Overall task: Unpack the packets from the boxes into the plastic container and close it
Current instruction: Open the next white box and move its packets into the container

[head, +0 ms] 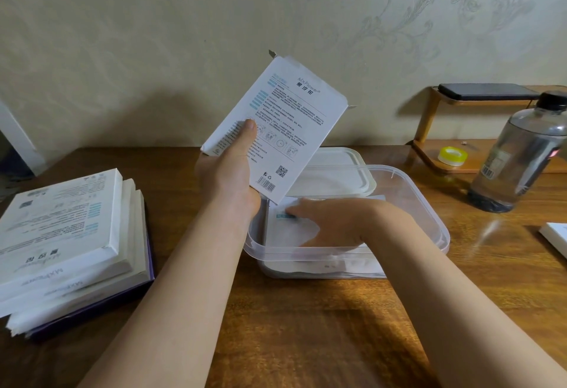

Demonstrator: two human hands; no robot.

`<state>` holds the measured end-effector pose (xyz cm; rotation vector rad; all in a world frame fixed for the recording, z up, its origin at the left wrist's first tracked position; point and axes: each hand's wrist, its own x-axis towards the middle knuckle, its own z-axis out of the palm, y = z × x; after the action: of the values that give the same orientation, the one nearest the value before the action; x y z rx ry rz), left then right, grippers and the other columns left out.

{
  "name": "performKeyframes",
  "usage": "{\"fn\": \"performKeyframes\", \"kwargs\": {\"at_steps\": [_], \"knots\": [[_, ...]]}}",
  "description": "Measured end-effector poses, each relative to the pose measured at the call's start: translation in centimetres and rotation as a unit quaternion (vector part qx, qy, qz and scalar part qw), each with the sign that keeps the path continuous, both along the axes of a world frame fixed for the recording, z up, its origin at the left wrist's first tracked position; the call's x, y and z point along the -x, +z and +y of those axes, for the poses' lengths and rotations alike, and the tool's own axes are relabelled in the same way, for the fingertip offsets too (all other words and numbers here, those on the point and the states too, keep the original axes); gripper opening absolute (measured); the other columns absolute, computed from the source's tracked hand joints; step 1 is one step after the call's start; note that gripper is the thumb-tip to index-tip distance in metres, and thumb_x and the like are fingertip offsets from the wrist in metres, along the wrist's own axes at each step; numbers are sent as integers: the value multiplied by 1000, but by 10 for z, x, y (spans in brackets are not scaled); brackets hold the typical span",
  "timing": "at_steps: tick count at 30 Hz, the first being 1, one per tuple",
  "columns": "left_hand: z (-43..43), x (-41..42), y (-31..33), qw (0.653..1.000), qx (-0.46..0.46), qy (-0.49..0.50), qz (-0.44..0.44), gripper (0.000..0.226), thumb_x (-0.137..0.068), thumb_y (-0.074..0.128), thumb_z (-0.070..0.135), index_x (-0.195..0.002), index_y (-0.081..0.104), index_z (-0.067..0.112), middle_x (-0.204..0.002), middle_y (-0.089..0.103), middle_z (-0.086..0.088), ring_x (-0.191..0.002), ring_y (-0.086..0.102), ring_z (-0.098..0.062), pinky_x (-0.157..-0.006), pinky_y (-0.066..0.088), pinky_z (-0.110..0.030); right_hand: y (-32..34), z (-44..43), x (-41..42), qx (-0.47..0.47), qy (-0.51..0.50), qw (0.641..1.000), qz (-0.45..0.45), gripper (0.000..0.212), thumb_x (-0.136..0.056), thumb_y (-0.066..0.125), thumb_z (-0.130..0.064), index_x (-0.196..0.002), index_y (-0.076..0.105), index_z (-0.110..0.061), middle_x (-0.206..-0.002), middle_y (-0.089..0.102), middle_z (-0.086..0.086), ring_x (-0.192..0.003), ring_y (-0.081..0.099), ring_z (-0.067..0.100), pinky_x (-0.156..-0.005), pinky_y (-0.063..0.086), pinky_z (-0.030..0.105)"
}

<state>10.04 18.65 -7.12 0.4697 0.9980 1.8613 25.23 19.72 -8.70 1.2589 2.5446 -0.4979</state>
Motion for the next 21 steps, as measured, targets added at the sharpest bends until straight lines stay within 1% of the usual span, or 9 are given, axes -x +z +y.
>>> {"fn": "performKeyframes", "kwargs": {"at_steps": [4,8,10,11,13,15,17,18,21], "knots": [[-1,-1,0,1000,-2,2,2,37,-83,84,11,-116,68,6,-92,80,-8,-75,79,-25,-58,62,-41,0,-3,1,3,-10,1000,-3,72,-96,58,-50,-156,23,-30,-158,31,-5,-136,41,23,-105,32,33],[-1,0,0,1000,0,-2,7,29,-83,83,11,-109,70,9,-90,81,-6,-77,79,-24,-60,63,-42,4,-3,-1,-8,-30,999,19,76,-93,63,-49,-156,25,-29,-160,31,-7,-143,35,20,-115,27,35],[-2,1,1,1000,-2,-13,3,25,-84,82,10,-106,70,9,-92,80,-8,-81,79,-26,-65,64,-46,19,-4,-11,-15,-91,992,83,67,-90,68,-44,-150,39,-30,-152,44,-7,-138,44,17,-113,34,34],[-2,2,1,1000,-2,-20,3,24,-85,81,10,-107,71,9,-95,80,-9,-82,79,-27,-67,64,-47,29,-4,-19,-28,-126,983,133,53,-90,70,-38,-140,52,-29,-140,57,-7,-127,55,15,-107,42,31],[-2,4,2,999,5,-34,23,24,-86,81,13,-107,71,11,-96,80,-9,-82,79,-26,-67,64,-44,50,-4,-35,-86,-191,941,264,23,-89,67,-18,-111,71,-23,-102,74,-6,-95,70,12,-85,55,28],[-2,6,2,997,9,-60,50,22,-86,80,14,-107,72,12,-95,80,-9,-78,78,-25,-62,63,-39,67,-6,-49,-172,-250,860,410,21,-85,60,-6,-91,75,-21,-79,75,-4,-75,71,12,-72,59,31],[-3,7,4,992,0,-98,75,24,-87,78,12,-110,72,9,-98,79,-12,-78,78,-25,-61,62,-37,76,-6,-59,-239,-294,779,500,24,-81,56,-7,-89,73,-22,-79,74,-5,-78,70,16,-74,60,36],[-3,7,4,989,-6,-116,93,27,-86,77,11,-112,73,8,-100,79,-14,-80,78,-27,-63,63,-38,77,-5,-60,-239,-303,758,525,25,-81,55,-6,-92,72,-21,-83,74,-3,-80,70,19,-74,61,41],[-6,7,6,976,-25,-155,151,39,-80,79,12,-117,71,4,-104,78,-17,-90,77,-34,-75,64,-47,75,-3,-61,-159,-314,735,580,23,-83,55,-2,-92,70,-18,-90,73,9,-88,71,31,-76,60,55]]}}
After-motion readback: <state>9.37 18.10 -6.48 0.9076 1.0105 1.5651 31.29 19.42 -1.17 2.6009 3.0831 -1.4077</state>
